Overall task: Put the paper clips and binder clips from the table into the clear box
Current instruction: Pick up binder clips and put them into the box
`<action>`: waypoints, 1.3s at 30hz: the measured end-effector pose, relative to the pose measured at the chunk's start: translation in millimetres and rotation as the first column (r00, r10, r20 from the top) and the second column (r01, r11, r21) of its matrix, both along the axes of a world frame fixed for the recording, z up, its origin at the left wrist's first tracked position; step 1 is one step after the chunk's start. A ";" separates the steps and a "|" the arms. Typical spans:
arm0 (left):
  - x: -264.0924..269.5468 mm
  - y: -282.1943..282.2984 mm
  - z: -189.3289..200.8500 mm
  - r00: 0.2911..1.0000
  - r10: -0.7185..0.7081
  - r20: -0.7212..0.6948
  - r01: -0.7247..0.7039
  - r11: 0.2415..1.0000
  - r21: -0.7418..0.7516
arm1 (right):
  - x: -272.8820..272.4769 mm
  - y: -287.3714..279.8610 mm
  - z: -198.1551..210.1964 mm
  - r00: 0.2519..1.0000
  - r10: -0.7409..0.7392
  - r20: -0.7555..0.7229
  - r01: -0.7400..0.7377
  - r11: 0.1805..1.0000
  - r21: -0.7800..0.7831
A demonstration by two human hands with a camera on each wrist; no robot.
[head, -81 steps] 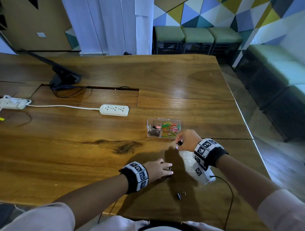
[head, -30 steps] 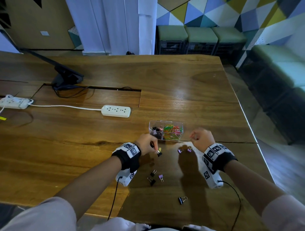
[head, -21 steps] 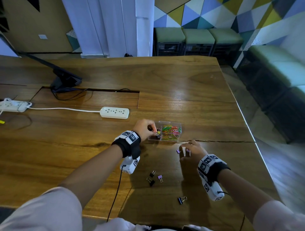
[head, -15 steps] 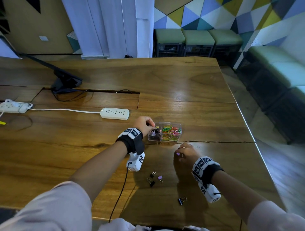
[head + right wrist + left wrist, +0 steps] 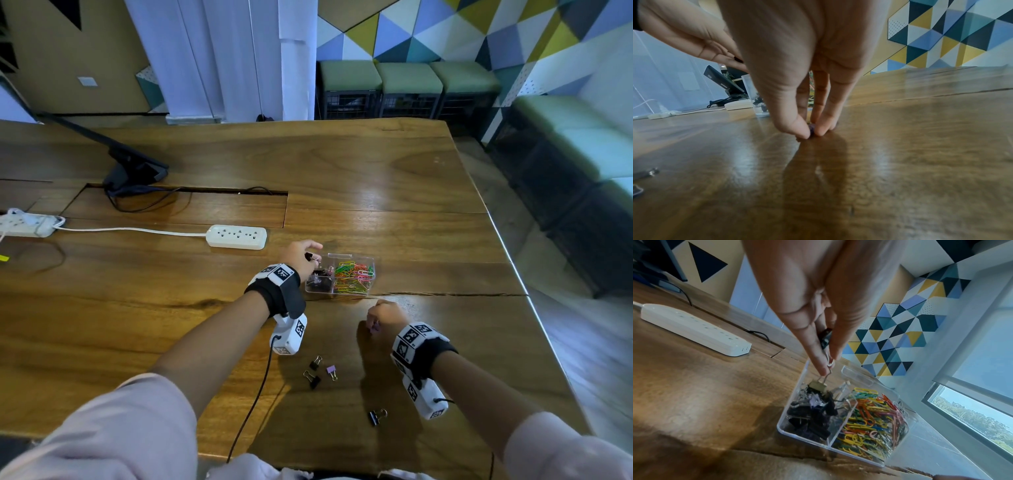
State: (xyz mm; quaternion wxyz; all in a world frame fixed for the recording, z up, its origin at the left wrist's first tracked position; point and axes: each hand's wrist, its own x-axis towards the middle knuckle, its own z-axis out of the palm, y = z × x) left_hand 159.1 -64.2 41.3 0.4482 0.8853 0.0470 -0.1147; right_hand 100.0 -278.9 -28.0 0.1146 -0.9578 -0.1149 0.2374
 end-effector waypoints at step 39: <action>-116.8 13.8 -50.7 0.738 -0.591 -0.327 0.675 0.640 0.366 | 3.2 12.8 44.3 0.999 -0.031 0.013 0.029 0.994 0.105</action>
